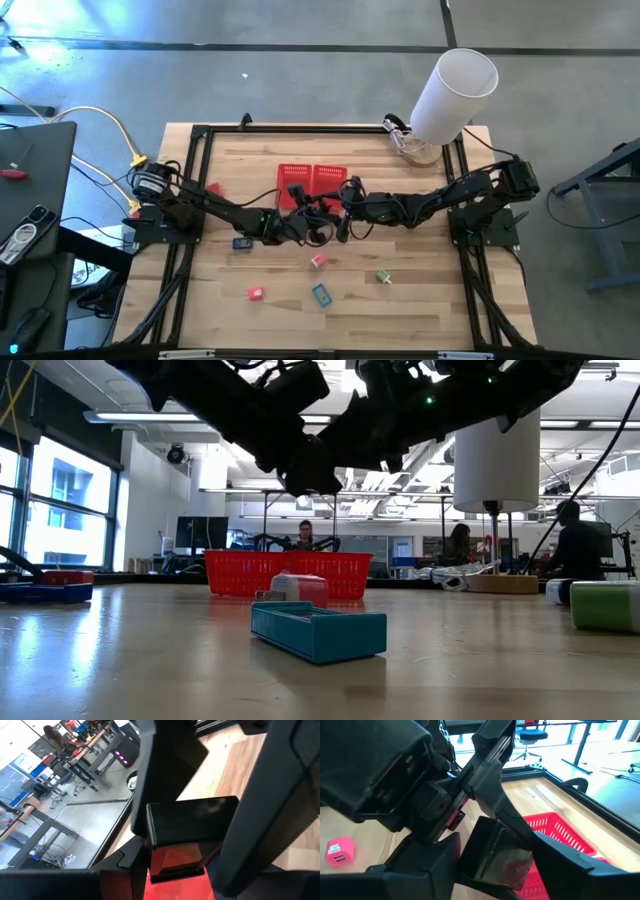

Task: Pick & Place Office items
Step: Put the black digital clock into the right red bin

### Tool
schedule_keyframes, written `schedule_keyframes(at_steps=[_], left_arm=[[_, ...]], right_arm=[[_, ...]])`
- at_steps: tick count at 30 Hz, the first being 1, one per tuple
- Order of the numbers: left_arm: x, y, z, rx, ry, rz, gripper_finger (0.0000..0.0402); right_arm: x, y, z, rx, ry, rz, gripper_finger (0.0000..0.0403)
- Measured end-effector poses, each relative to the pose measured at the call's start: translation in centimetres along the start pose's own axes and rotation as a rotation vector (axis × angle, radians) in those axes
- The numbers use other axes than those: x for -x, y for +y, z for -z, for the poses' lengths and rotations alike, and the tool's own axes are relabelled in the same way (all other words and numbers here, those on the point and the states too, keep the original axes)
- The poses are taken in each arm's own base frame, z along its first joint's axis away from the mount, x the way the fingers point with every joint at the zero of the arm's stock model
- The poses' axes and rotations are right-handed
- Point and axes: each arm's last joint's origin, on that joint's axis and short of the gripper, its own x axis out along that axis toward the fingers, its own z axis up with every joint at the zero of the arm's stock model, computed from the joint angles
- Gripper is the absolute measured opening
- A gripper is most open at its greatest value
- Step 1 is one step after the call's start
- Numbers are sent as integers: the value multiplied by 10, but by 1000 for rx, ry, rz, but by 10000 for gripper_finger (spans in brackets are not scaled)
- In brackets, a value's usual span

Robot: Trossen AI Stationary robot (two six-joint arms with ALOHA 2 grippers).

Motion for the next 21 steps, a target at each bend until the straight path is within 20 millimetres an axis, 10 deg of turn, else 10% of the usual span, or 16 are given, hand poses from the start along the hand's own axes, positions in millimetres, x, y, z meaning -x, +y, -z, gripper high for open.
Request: schedule_keyframes(at_steps=[15, 21], left_arm=[[1, 0, -1, 7, -4, -1, 216], [2, -1, -1, 1, -5, 2, 220]], right_arm=[[0, 0, 4, 14, 30, 3, 50], [1, 1, 4, 40, 35, 1, 43]])
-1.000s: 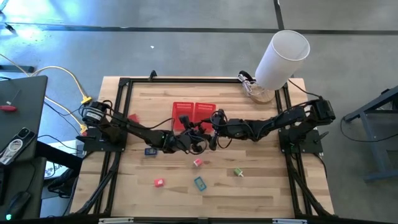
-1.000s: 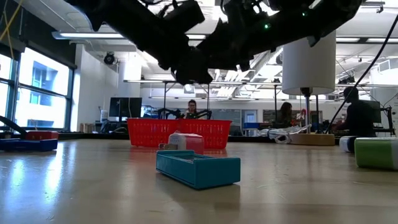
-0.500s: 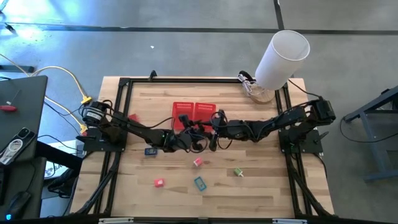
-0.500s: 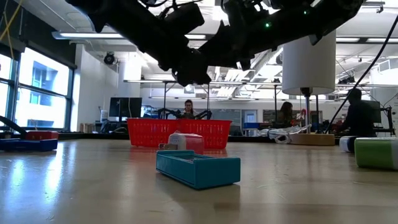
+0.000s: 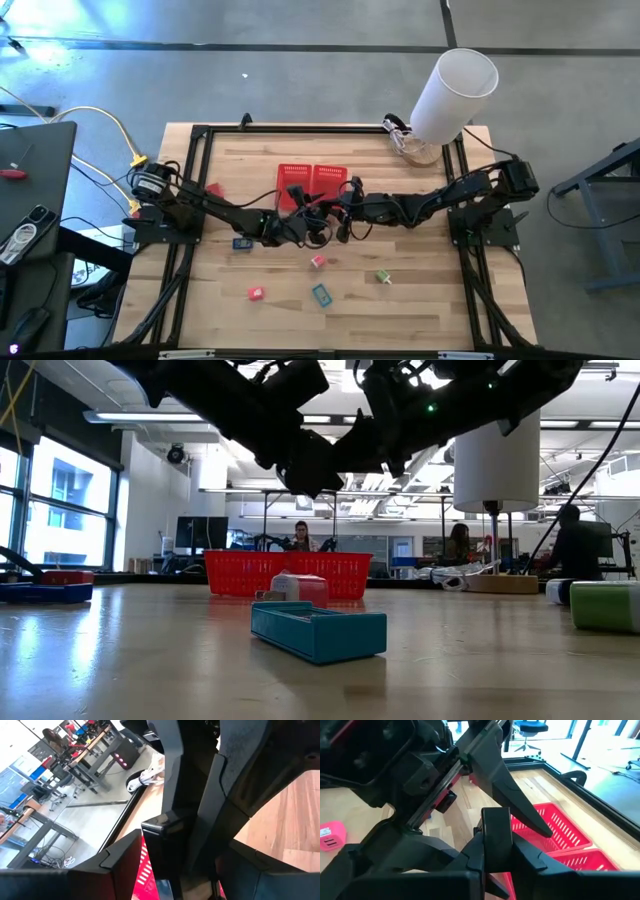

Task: Pick & Place Office items
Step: Put the black digital clock into the right red bin

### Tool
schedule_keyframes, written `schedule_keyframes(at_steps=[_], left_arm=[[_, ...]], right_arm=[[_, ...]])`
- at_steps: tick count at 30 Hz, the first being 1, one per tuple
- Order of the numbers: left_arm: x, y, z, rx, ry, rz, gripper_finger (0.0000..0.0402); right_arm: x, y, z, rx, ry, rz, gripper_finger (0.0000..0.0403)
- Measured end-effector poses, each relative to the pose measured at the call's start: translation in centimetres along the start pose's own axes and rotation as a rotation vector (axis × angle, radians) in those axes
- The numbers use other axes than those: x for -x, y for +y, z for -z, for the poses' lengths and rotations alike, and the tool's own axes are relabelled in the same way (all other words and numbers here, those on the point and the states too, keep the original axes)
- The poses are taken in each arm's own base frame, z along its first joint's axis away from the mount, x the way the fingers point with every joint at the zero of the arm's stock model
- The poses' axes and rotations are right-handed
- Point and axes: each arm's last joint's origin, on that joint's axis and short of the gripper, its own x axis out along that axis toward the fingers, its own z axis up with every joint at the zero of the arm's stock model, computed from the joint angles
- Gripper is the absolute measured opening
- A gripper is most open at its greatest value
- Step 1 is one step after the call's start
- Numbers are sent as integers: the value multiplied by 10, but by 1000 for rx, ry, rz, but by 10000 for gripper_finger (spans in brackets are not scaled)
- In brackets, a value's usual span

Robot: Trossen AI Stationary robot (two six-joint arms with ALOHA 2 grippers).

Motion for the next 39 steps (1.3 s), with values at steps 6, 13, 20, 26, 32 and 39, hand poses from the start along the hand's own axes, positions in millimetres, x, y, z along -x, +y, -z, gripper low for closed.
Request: schedule_keyframes(at_steps=[6, 13, 20, 26, 32, 39], left_arm=[[3, -2, 0, -6, -2, 6, 221], [12, -11, 6, -63, 38, 49, 222], [25, -15, 10, -47, 79, 85, 222], [45, -8, 2, -37, 76, 117, 222], [69, 15, 8, -19, 209, 202, 222], [95, 49, 15, 105, 403, 340, 222]], right_arm=[[3, 6, 0, 68, -8, 56, 43], [15, 16, 0, 201, 28, 152, 43], [33, 21, 1, 278, 97, 301, 43], [47, 25, -3, 310, 112, 350, 46], [63, 20, -11, 284, 136, 355, 45], [79, 9, -15, 196, 186, 357, 45]])
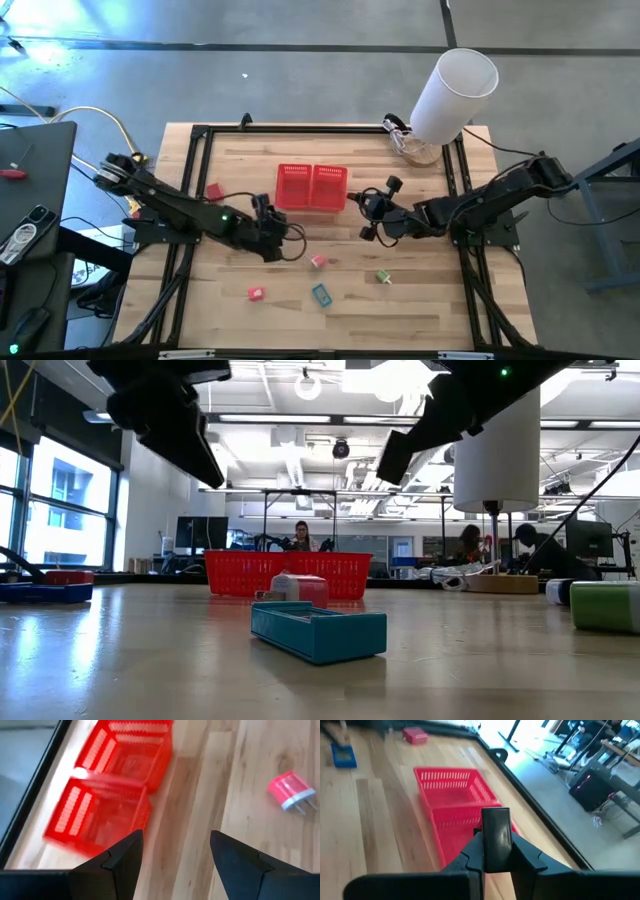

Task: Pick & Place Office items
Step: Put the black digital clock into the right red bin

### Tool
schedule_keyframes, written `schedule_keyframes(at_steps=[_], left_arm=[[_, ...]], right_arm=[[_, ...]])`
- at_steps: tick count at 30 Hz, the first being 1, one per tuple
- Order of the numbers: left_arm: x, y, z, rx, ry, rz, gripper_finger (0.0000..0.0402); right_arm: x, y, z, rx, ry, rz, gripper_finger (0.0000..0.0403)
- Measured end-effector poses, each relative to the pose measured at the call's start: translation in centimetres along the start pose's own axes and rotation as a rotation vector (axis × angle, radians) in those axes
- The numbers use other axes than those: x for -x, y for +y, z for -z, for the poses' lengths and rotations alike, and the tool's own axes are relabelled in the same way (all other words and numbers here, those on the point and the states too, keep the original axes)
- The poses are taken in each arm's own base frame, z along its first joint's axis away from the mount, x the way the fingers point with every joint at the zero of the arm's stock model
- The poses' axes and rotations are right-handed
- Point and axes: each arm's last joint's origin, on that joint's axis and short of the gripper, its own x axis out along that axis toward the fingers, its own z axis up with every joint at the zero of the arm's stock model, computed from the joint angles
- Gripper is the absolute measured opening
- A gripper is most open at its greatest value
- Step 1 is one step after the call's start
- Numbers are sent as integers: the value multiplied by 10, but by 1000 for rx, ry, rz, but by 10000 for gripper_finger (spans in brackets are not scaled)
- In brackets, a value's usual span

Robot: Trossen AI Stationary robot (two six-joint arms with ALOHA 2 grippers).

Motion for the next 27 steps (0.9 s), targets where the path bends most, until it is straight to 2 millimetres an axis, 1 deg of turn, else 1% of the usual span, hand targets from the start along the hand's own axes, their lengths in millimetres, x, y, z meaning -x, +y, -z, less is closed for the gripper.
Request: schedule_keyframes(at_steps=[3, 6, 9, 14, 19, 21, 25, 27], left_arm=[[9, 8, 1, 7, 1, -2, 222], [15, 12, 0, 10, -9, 13, 222], [18, 17, -1, -22, 8, 77, 222], [23, 26, 1, -142, 63, 207, 222], [22, 41, 2, -154, 90, 198, 222], [19, 49, 2, -136, 92, 178, 222], [13, 66, -1, -67, 107, 155, 222], [9, 73, -2, -49, 123, 168, 222]], right_arm=[[-4, -10, -4, -21, 3, -50, 45], [-14, -24, -7, -59, 27, -103, 45], [-28, -41, -5, -91, 70, -134, 45], [-49, -67, -2, -150, 115, -153, 45], [-54, -76, -1, -127, 125, -174, 45], [-54, -81, -6, -127, 162, -183, 45], [-54, -87, -29, -128, 199, -174, 45], [-54, -89, -36, -135, 212, -170, 45]])
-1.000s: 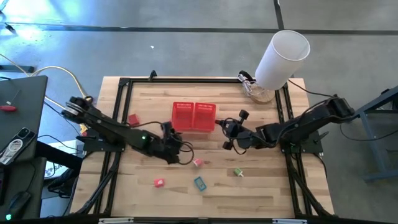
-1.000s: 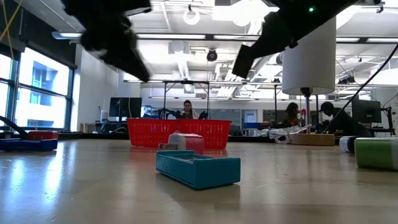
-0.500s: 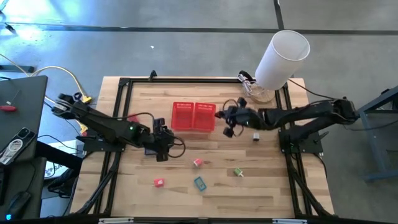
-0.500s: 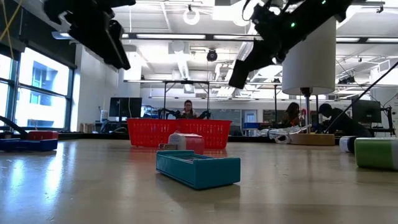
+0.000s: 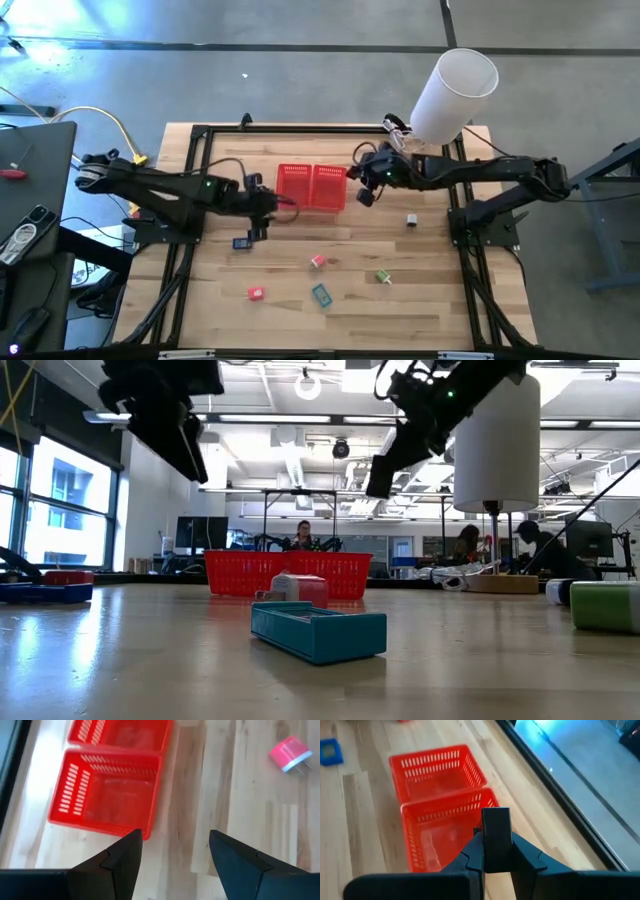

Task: Pick & Place Office items
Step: Put the black digital clock into the right red bin

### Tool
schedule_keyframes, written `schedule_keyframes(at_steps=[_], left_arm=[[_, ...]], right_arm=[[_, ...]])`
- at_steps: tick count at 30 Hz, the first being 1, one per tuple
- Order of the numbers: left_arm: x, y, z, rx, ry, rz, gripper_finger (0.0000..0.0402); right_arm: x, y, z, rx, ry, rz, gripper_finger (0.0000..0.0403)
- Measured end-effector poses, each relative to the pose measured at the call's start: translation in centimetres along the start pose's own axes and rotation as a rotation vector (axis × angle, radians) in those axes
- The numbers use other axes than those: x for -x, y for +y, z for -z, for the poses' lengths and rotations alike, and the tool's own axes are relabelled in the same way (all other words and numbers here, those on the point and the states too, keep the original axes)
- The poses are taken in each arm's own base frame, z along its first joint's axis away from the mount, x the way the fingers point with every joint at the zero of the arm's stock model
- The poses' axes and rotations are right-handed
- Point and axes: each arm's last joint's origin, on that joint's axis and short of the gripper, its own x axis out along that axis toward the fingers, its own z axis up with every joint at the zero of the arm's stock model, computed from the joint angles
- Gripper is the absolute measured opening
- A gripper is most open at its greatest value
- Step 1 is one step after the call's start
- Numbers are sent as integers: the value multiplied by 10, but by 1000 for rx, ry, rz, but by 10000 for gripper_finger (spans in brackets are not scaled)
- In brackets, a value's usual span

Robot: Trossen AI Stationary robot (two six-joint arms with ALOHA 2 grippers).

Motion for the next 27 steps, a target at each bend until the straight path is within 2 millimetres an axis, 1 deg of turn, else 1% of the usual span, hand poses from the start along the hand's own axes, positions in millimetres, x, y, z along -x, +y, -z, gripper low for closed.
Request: schedule_keyframes(at_steps=[2, 4, 6, 9, 13, 15, 18, 22, 24, 27], left_arm=[[-2, 6, 3, -39, 18, 24, 222], [-3, 11, 10, -75, 33, 67, 222], [-4, 17, 19, -58, 35, 89, 222], [0, 28, 29, 49, -54, 73, 222], [11, 38, 36, 194, -251, 69, 222], [16, 39, 41, 215, -314, 88, 222], [18, 38, 53, 218, -354, 128, 222], [17, 37, 67, 262, -393, 156, 222], [14, 36, 72, 285, -425, 165, 222], [8, 33, 76, 300, -507, 185, 222]], right_arm=[[3, -2, -9, -34, -21, -4, 45], [4, -3, -19, -75, -56, 0, 45], [2, -6, -19, -78, -37, 10, 45], [-5, -4, -21, -59, -30, -2, 45], [-17, -5, -15, -46, 25, -13, 45], [-24, -9, -14, -36, 40, -22, 45], [-33, -17, -13, -51, 63, -27, 45], [-41, -25, -18, -65, 85, -9, 45], [-47, -25, -20, -68, 89, -23, 45], [-58, -20, -13, -59, 135, -56, 45]])
